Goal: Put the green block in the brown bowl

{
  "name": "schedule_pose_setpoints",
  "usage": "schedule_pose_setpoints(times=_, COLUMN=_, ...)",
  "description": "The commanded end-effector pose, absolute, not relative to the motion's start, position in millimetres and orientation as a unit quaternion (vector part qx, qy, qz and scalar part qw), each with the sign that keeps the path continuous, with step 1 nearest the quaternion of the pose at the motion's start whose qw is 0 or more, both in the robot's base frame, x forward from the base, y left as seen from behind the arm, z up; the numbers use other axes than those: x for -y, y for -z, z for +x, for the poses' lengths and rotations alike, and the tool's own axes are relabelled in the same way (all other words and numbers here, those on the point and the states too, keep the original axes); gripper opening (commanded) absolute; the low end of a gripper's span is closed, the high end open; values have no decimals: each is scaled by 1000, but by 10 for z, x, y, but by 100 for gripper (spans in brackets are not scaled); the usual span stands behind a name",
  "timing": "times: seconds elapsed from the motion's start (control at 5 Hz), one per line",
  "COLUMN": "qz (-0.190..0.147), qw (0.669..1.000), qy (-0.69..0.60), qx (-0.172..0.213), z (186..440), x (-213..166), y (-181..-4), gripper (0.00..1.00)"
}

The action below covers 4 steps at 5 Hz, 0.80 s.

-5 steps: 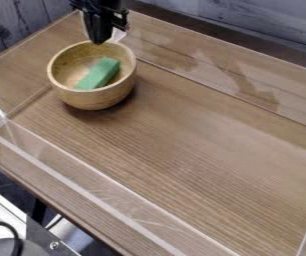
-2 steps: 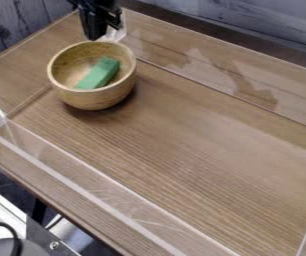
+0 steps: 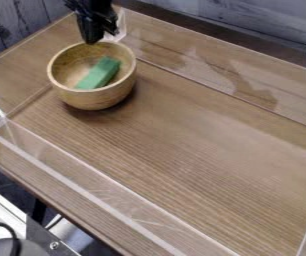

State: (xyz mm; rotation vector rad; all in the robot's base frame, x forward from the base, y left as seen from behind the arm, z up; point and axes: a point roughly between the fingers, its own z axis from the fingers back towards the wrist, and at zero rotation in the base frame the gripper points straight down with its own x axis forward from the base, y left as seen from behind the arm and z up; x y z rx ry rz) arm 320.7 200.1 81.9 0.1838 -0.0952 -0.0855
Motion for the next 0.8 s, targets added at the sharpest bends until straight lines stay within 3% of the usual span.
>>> schedule_pose_setpoints(times=0.0, qz=118, qw=989, qy=30, qx=79, z=3259, x=-2030, y=-1000, gripper=0)
schedule_pose_setpoints(times=0.6, qz=120, qw=990, qy=-4, qx=81, z=3253, x=-1911, y=-1175, gripper=0)
